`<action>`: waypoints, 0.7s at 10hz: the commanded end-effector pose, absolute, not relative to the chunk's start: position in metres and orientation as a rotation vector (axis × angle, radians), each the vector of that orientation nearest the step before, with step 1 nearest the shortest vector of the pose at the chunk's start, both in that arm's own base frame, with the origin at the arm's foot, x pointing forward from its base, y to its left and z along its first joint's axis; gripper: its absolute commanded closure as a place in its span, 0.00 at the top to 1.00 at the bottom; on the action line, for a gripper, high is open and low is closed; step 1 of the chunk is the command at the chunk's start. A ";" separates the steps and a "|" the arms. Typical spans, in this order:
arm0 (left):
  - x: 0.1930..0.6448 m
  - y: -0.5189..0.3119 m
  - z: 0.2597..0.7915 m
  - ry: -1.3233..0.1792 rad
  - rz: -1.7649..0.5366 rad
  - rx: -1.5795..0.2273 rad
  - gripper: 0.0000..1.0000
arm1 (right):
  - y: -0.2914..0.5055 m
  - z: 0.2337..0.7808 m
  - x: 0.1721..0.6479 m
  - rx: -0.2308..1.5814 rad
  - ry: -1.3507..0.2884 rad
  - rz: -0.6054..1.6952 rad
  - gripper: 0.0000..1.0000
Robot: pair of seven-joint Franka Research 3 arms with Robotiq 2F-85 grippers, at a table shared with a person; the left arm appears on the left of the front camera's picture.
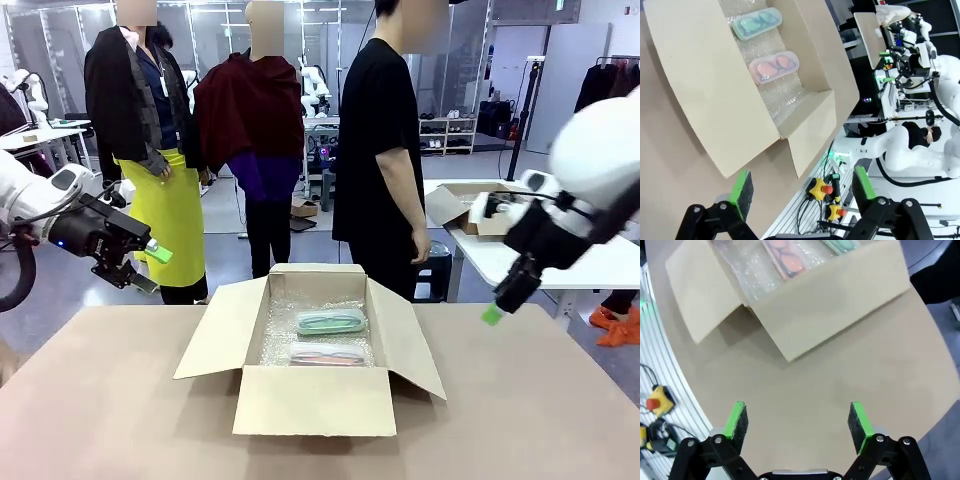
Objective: Pack the glasses set securely to prepare it for shipping.
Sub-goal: Position the Package Box on the left side of the table.
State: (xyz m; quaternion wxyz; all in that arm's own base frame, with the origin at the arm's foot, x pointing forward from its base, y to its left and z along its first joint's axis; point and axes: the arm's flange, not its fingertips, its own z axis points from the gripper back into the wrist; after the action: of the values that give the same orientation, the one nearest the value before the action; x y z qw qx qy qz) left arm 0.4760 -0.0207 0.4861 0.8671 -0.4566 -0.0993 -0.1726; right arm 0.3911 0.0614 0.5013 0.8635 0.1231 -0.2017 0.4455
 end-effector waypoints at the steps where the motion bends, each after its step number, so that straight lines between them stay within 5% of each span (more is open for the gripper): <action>1: 0.478 -0.020 0.493 -0.245 -0.383 -0.971 1.00 | 0.060 0.499 0.384 0.308 -0.505 0.812 1.00; 7: 0.476 -0.022 0.488 -0.211 -0.364 -0.955 1.00 | 0.061 0.501 0.391 0.258 -0.423 0.934 1.00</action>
State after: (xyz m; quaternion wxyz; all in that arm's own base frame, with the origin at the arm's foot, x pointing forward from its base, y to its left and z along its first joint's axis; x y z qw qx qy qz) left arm 0.4770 -0.0226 0.4867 0.8679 -0.4543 -0.1001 -0.1744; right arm 0.3888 0.0624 0.4984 0.8618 0.1261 -0.2050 0.4464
